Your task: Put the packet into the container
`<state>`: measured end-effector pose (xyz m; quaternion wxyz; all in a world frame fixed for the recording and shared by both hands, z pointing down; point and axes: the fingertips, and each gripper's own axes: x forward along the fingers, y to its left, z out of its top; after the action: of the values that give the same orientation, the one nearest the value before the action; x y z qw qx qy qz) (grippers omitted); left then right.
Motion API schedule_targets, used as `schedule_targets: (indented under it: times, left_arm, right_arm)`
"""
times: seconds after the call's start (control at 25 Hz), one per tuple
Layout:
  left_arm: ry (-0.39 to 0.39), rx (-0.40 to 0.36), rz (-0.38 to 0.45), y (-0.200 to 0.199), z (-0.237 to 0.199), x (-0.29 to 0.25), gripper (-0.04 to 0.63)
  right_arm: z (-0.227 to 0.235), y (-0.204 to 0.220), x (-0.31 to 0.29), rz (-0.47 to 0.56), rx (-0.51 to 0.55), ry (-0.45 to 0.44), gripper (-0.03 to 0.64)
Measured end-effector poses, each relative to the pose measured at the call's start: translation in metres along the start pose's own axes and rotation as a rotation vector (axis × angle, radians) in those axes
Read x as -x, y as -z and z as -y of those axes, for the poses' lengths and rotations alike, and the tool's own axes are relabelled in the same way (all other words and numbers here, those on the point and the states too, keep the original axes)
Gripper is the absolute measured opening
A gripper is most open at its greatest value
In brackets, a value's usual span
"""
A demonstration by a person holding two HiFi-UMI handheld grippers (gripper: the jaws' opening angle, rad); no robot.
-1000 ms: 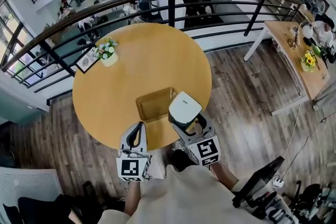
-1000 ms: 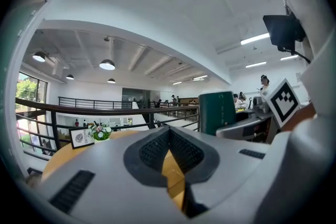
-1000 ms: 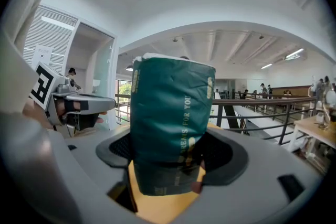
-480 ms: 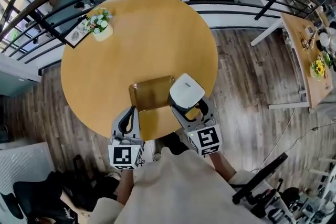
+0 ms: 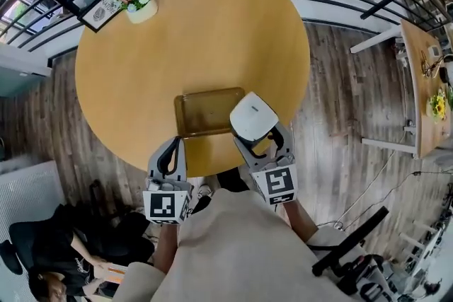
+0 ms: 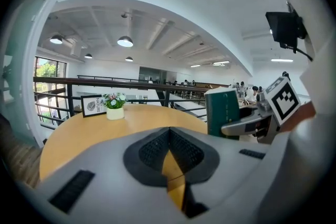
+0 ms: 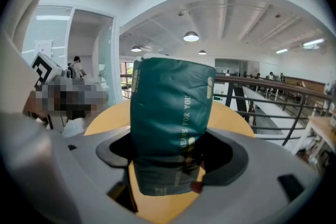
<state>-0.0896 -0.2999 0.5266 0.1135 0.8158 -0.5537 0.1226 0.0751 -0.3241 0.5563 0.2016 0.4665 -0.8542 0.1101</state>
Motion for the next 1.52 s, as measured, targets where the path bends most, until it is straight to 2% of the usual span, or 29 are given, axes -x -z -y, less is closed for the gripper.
schedule_targets:
  times: [0.4, 0.52, 0.64, 0.72, 1.16, 1.52]
  left_arm:
    - [-0.042, 0.003, 0.006, -0.002, -0.015, 0.016, 0.006]
    - [-0.053, 0.006, 0.011, -0.002, -0.019, 0.022, 0.005]
    - [-0.064, 0.016, 0.014, 0.001, -0.021, 0.027, 0.005]
    - [-0.072, 0.021, 0.015, 0.002, -0.024, 0.031, 0.005]
    - [-0.115, 0.060, 0.025, 0.005, -0.038, 0.040, 0.005]
    - [-0.134, 0.092, 0.043, 0.005, -0.043, 0.041, 0.005]
  right_arm:
    - [-0.027, -0.010, -0.031, -0.069, 0.473, 0.063, 0.371]
    - [-0.033, -0.008, -0.037, -0.109, 0.689, 0.127, 0.371]
    - [-0.035, 0.001, -0.043, -0.153, 0.972, 0.219, 0.371]
    - [-0.039, 0.008, -0.047, -0.176, 1.066, 0.245, 0.371]
    - [-0.050, 0.027, -0.078, -0.299, 1.060, 0.155, 0.371]
    - [-0.050, 0.054, -0.108, -0.449, 1.095, -0.034, 0.371]
